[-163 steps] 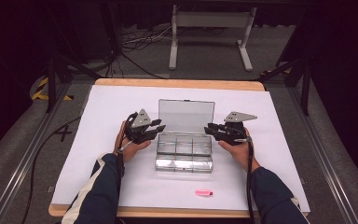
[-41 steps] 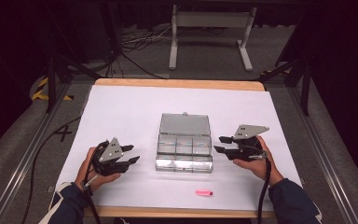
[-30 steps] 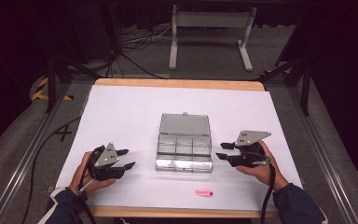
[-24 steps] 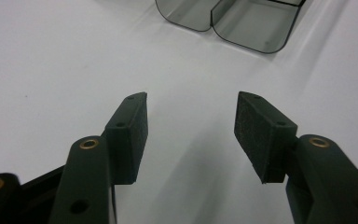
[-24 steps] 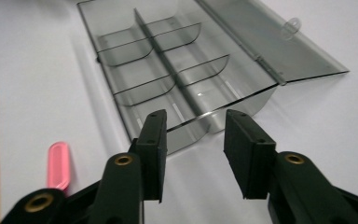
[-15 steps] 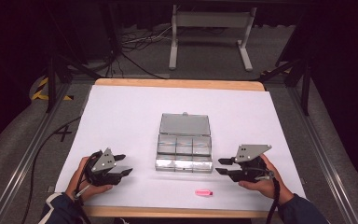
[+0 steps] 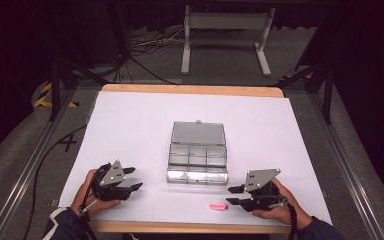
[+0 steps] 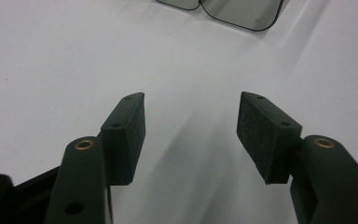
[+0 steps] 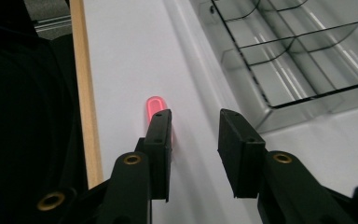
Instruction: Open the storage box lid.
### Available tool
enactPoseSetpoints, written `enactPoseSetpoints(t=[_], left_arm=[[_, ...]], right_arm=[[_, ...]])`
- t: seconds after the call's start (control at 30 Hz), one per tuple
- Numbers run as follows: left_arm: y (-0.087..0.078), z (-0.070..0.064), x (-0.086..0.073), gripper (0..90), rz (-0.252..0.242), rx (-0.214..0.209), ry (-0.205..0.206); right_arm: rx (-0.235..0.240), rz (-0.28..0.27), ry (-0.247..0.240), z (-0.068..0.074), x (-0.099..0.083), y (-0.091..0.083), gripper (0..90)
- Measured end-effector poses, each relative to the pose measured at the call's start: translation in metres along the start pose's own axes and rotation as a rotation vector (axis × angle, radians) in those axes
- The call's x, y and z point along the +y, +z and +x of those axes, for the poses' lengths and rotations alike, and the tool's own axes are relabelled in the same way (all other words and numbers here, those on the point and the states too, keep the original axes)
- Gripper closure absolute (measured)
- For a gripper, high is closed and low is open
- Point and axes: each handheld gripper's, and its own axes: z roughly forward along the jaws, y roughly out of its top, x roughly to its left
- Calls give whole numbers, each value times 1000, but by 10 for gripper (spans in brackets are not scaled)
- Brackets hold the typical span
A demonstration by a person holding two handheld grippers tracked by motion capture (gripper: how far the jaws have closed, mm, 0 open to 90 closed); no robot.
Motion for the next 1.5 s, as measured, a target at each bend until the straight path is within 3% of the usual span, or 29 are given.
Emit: enactPoseSetpoints(t=[0.3, 0.53, 0.7, 0.87, 1.17, 1.5], left_arm=[[0, -3, 1, 423, -8, -8, 5], [0, -4, 2, 421, -17, -17, 8], [0, -3, 2, 420, -16, -16, 6], [1, -4, 2, 417, -13, -24, 4], [1, -4, 2, 416, -16, -23, 2], [2, -1, 3, 415, -25, -25, -8]], right_arm=[[57, 47, -26, 8, -1, 23, 647], [65, 82, -40, 9, -1, 36, 660], [62, 76, -41, 8, -1, 37, 680], [62, 78, -56, 11, -1, 37, 763], [58, 74, -80, 12, 0, 35, 765], [34, 26, -72, 8, 2, 24, 766]])
